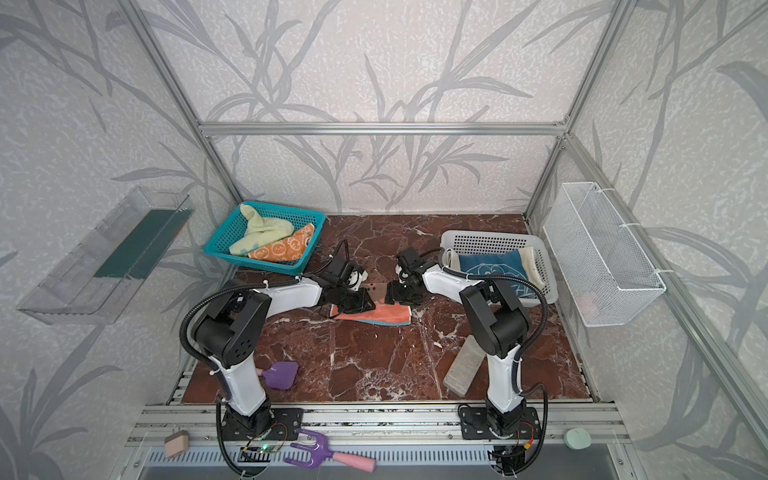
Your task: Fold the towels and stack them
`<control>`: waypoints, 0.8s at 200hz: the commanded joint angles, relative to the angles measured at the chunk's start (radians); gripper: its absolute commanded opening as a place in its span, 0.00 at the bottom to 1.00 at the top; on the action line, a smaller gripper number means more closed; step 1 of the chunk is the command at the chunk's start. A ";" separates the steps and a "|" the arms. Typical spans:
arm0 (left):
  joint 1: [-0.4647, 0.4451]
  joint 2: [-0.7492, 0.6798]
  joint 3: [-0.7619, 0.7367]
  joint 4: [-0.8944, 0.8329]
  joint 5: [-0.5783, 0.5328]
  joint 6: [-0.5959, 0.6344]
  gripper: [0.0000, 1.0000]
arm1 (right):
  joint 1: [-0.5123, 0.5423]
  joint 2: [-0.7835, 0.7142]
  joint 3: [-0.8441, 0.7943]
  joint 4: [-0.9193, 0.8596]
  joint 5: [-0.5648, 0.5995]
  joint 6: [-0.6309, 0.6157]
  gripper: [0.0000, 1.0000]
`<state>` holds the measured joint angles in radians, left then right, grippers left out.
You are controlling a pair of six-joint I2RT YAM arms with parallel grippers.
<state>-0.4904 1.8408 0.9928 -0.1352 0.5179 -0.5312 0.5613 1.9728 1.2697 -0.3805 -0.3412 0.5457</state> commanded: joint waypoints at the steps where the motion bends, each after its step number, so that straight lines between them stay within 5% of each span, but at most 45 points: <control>1: -0.006 0.013 -0.090 0.024 -0.001 -0.058 0.25 | 0.016 0.077 -0.011 -0.013 -0.031 0.024 0.31; 33: -0.001 -0.037 -0.105 0.013 -0.020 -0.056 0.25 | 0.023 0.050 0.076 -0.056 -0.021 -0.044 0.00; 90: 0.060 -0.260 -0.047 -0.188 -0.150 0.068 0.25 | -0.051 -0.048 0.449 -0.533 0.091 -0.421 0.00; 160: 0.109 -0.311 -0.068 -0.208 -0.143 0.098 0.25 | -0.355 -0.100 0.892 -1.073 0.282 -0.700 0.00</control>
<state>-0.3840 1.5372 0.9413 -0.3225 0.3782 -0.4534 0.2710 1.8915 2.0747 -1.1896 -0.1749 -0.0277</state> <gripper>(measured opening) 0.254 0.073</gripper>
